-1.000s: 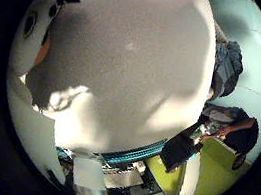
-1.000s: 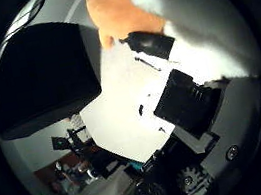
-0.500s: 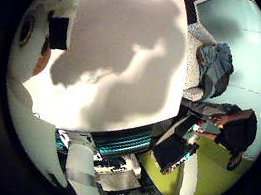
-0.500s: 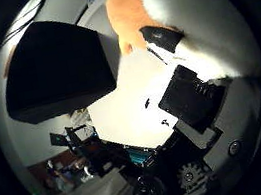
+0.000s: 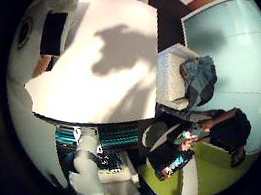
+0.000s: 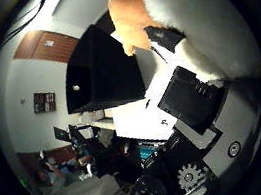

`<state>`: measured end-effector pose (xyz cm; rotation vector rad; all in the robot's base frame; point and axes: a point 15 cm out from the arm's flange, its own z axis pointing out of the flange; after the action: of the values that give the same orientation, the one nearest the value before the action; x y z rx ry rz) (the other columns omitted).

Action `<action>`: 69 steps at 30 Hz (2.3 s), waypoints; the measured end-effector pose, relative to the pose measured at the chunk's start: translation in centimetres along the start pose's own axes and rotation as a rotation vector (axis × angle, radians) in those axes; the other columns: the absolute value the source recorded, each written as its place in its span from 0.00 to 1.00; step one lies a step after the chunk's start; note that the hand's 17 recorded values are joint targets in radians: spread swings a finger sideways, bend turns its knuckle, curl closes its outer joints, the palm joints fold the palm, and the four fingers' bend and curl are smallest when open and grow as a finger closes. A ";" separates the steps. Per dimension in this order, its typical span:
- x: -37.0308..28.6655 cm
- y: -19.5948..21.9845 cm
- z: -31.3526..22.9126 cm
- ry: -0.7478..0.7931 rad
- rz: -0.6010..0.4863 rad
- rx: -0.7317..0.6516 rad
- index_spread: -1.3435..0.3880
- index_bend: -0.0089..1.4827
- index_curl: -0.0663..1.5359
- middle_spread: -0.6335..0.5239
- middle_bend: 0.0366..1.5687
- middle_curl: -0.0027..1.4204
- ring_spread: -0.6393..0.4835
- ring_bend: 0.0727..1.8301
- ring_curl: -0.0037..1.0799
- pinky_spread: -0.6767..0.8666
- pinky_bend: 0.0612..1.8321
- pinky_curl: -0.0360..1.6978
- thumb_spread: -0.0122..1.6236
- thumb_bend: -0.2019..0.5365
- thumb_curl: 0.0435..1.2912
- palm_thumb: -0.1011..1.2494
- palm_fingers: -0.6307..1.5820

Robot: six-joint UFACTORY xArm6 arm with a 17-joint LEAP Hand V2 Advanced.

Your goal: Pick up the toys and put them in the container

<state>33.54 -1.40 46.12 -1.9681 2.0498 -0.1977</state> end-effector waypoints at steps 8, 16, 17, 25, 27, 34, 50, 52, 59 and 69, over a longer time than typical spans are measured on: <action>-9.5 -1.1 -5.6 -0.098 -0.120 0.103 0.62 0.69 0.64 0.39 0.78 0.64 0.34 0.71 0.77 0.30 0.64 0.67 0.59 0.25 0.55 0.85 0.76; -18.5 -1.3 -8.3 -0.174 -0.259 0.133 0.62 0.67 0.65 0.39 0.78 0.65 0.34 0.69 0.79 0.30 0.62 0.68 0.58 0.25 0.56 0.86 0.76; -19.3 -1.6 -8.5 -0.168 -0.273 0.138 0.62 0.67 0.65 0.39 0.78 0.65 0.34 0.69 0.79 0.30 0.62 0.68 0.58 0.25 0.56 0.86 0.76; -25.1 -1.8 -7.1 -0.167 -0.406 0.136 0.62 0.67 0.66 0.39 0.77 0.65 0.33 0.69 0.80 0.29 0.62 0.69 0.57 0.25 0.57 0.85 0.76; -26.3 -1.8 -6.0 -0.155 -0.438 0.121 0.62 0.67 0.66 0.39 0.77 0.66 0.33 0.68 0.81 0.29 0.62 0.69 0.57 0.25 0.57 0.84 0.76; -29.5 -3.1 -3.7 -0.137 -0.491 0.145 0.62 0.66 0.67 0.39 0.77 0.67 0.33 0.68 0.82 0.29 0.62 0.70 0.57 0.25 0.57 0.82 0.76; -29.1 -5.0 -2.0 -0.123 -0.517 0.165 0.48 0.20 0.40 0.47 0.31 0.37 0.68 0.33 0.43 0.57 0.38 0.48 0.71 0.24 0.39 0.58 0.29; -28.8 -5.3 -1.7 -0.115 -0.517 0.163 0.48 0.18 0.37 0.50 0.27 0.34 0.73 0.29 0.39 0.65 0.35 0.45 0.71 0.25 0.38 0.58 0.29; -26.9 -6.8 -0.7 -0.088 -0.488 0.154 0.49 0.12 0.28 0.54 0.16 0.26 0.79 0.20 0.29 0.78 0.27 0.34 0.70 0.25 0.34 0.58 0.32; -24.4 -8.2 -1.2 -0.066 -0.448 0.169 0.50 0.12 0.23 0.54 0.12 0.24 0.78 0.16 0.25 0.78 0.25 0.27 0.70 0.25 0.32 0.59 0.35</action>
<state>41.54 22.27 52.44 -2.2603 1.4726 -0.3793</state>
